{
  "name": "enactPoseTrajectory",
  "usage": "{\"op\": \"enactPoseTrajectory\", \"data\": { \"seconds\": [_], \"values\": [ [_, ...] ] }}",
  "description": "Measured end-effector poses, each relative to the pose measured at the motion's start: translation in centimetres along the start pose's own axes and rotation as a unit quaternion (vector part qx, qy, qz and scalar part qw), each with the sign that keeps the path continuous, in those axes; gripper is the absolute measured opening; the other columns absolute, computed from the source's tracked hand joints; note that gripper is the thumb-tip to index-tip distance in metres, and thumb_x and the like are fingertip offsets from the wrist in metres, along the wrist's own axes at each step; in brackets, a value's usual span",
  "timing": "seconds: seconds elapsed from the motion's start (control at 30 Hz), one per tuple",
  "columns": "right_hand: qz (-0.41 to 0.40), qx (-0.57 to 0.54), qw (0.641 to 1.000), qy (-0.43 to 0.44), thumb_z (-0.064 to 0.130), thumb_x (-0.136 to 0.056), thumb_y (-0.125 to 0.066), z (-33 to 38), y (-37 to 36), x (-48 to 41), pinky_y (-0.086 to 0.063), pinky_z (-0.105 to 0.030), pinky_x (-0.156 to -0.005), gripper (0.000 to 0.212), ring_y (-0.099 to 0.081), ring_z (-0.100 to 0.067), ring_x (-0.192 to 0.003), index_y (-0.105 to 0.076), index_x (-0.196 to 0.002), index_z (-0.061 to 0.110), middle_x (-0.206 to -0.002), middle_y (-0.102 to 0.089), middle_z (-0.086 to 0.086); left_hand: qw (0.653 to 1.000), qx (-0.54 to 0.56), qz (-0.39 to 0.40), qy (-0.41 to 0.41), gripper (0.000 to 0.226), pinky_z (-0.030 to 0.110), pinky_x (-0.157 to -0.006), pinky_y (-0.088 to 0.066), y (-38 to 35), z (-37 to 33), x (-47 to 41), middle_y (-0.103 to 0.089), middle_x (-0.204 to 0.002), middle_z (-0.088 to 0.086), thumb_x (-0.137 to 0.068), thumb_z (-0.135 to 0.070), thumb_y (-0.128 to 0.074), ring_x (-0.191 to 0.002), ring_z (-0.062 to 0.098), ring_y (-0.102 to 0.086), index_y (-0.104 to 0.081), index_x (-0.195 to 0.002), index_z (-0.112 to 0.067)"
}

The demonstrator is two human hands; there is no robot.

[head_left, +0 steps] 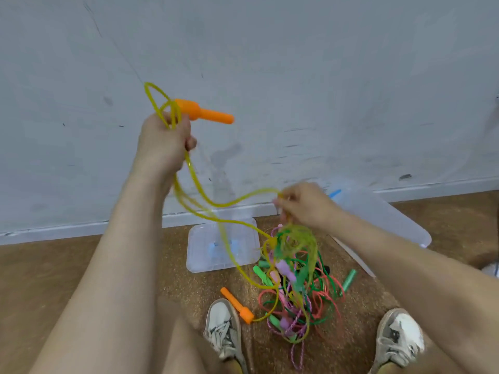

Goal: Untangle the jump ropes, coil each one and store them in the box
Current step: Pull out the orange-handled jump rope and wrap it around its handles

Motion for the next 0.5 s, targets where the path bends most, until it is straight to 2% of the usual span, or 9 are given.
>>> {"op": "enactPoseTrajectory", "data": {
  "seconds": [0.03,0.07,0.13,0.17,0.23,0.3,0.4,0.47,0.5],
  "values": [
    [-0.055,-0.124,0.991,-0.011,0.025,-0.095,-0.059,0.7,2.5,-0.1,-0.038,-0.021,-0.044,0.029,-0.049,-0.01,-0.04,-0.065,-0.07,0.013,-0.053,-0.064,-0.001,0.982,-0.188,0.021,-0.012,0.021,0.022,-0.053,-0.047,0.1,0.6,-0.2,-0.064,-0.077,0.006,-0.093,-0.039,-0.045,-0.057,0.006,-0.061,-0.062,-0.096,-0.025],
    [-0.101,-0.253,0.962,-0.022,0.025,-0.095,-0.059,1.2,4.7,0.0,-0.032,-0.018,-0.038,0.028,-0.04,-0.009,-0.035,-0.065,-0.071,0.013,-0.047,-0.058,0.001,0.934,-0.352,0.057,0.009,0.042,0.028,-0.075,-0.052,-0.1,1.9,-0.4,-0.067,-0.103,0.013,-0.089,-0.052,-0.043,-0.087,0.015,-0.068,-0.059,-0.115,-0.022],
    [-0.126,-0.432,0.891,-0.05,0.028,-0.097,-0.056,1.8,7.3,0.5,-0.022,-0.015,-0.034,0.026,-0.029,-0.007,-0.035,-0.064,-0.078,0.012,-0.045,-0.049,0.003,0.851,-0.512,0.089,0.073,0.075,0.041,-0.097,-0.042,0.2,3.1,0.4,-0.053,-0.134,0.019,-0.091,-0.064,-0.034,-0.122,0.033,-0.053,-0.042,-0.136,-0.004],
    [-0.117,-0.472,0.872,-0.06,0.029,-0.098,-0.054,2.0,7.7,0.8,-0.021,-0.014,-0.034,0.026,-0.027,-0.006,-0.036,-0.064,-0.081,0.011,-0.046,-0.047,0.003,0.84,-0.531,0.081,0.07,0.078,0.042,-0.097,-0.04,0.1,2.3,0.9,-0.052,-0.135,0.02,-0.092,-0.065,-0.028,-0.123,0.036,-0.05,-0.044,-0.132,-0.001],
    [-0.088,-0.501,0.859,-0.06,0.028,-0.1,-0.051,2.6,7.7,1.2,-0.021,-0.013,-0.033,0.027,-0.027,-0.005,-0.036,-0.062,-0.084,0.01,-0.046,-0.046,0.002,0.834,-0.547,0.06,0.039,0.073,0.039,-0.086,-0.041,-0.4,0.1,1.7,-0.06,-0.119,0.02,-0.093,-0.068,-0.018,-0.113,0.037,-0.055,-0.057,-0.101,-0.007],
    [-0.077,-0.458,0.885,-0.032,0.027,-0.1,-0.05,4.1,8.0,1.3,-0.024,-0.015,-0.036,0.026,-0.031,-0.007,-0.038,-0.064,-0.085,0.01,-0.049,-0.049,0.0,0.826,-0.562,0.031,0.005,0.069,0.037,-0.079,-0.04,-0.6,-1.7,2.6,-0.062,-0.104,0.018,-0.092,-0.069,-0.018,-0.103,0.037,-0.058,-0.054,-0.083,-0.011],
    [-0.112,-0.1,0.986,0.073,0.018,-0.096,-0.053,7.8,9.5,1.5,-0.037,-0.018,-0.053,0.015,-0.049,-0.004,-0.049,-0.067,-0.095,0.015,-0.058,-0.056,0.005,0.81,-0.58,-0.015,-0.08,0.048,0.04,-0.078,-0.045,-1.5,-3.6,3.8,-0.058,-0.113,0.016,-0.089,-0.058,-0.049,-0.098,0.04,-0.059,-0.054,-0.107,-0.014],
    [-0.099,0.027,0.988,0.114,0.008,-0.092,-0.051,9.1,8.9,1.8,-0.041,-0.017,-0.062,0.022,-0.055,-0.004,-0.059,-0.066,-0.105,0.017,-0.065,-0.061,0.01,0.842,-0.516,-0.044,-0.152,0.045,0.041,-0.071,-0.042,-1.8,-5.2,4.5,-0.047,-0.119,0.011,-0.082,-0.043,-0.066,-0.091,0.038,-0.06,-0.045,-0.115,-0.02],
    [-0.095,0.001,0.989,0.113,0.004,-0.091,-0.05,9.1,8.9,1.9,-0.044,-0.017,-0.062,0.024,-0.056,-0.005,-0.057,-0.066,-0.106,0.015,-0.067,-0.064,0.008,0.867,-0.454,-0.041,-0.203,0.041,0.04,-0.07,-0.043,-2.2,-6.1,4.9,-0.047,-0.117,0.006,-0.081,-0.04,-0.067,-0.087,0.035,-0.06,-0.046,-0.112,-0.024]
  ]
}}
Point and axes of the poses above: each hand's wrist, its own x-axis away from the middle knuckle, its own y-axis out of the back of the hand, z = x × y, the point moved 9 cm from there along -x, towards the middle knuckle
